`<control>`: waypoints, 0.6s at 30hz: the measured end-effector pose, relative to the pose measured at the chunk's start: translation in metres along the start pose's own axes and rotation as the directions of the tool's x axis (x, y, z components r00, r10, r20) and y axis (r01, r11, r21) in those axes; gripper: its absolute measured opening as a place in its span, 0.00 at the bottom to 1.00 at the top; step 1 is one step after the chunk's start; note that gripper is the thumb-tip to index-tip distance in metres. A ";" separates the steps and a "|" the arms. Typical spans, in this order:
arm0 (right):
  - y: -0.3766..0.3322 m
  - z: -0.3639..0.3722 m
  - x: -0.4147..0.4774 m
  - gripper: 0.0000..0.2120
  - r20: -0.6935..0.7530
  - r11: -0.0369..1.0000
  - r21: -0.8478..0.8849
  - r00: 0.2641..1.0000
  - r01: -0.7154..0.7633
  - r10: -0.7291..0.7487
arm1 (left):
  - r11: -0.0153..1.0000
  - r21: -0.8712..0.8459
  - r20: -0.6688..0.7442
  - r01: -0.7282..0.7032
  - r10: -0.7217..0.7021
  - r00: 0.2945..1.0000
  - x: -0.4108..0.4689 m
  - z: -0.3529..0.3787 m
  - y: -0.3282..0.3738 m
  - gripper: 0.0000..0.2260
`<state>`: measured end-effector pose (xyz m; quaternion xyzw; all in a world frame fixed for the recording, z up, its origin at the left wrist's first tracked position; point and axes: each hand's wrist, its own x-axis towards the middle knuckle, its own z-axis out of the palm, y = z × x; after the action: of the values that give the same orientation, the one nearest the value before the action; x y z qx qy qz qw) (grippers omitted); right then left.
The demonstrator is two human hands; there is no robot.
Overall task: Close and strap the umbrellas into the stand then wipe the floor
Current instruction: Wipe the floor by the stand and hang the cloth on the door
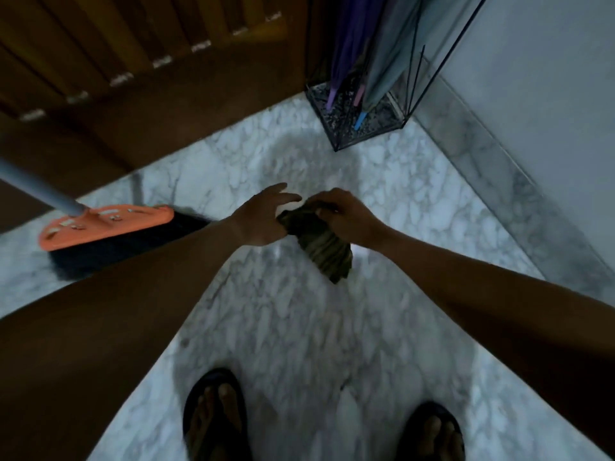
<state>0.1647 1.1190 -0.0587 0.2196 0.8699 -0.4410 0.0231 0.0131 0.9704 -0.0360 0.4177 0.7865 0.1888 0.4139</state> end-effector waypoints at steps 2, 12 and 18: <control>-0.052 -0.048 -0.017 0.12 0.056 0.981 0.160 0.994 -0.106 0.098 | 0.994 -0.114 -0.037 0.003 -0.008 0.999 -0.030 -0.029 0.041 0.23; -0.425 -0.275 -0.094 0.22 0.076 0.998 0.042 0.996 -0.041 0.038 | 0.996 -0.071 -0.371 0.046 -0.069 0.926 -0.274 -0.295 0.283 0.14; -0.689 -0.355 -0.120 0.11 -0.140 0.917 -0.103 0.907 0.385 -0.396 | 0.995 -0.053 -0.575 -0.082 0.037 0.817 -0.504 -0.512 0.383 0.09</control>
<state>0.0504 0.9969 0.7071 0.0744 0.9109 -0.3857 -0.1265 -0.0540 0.8072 0.7592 0.3500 0.8535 0.3477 0.1675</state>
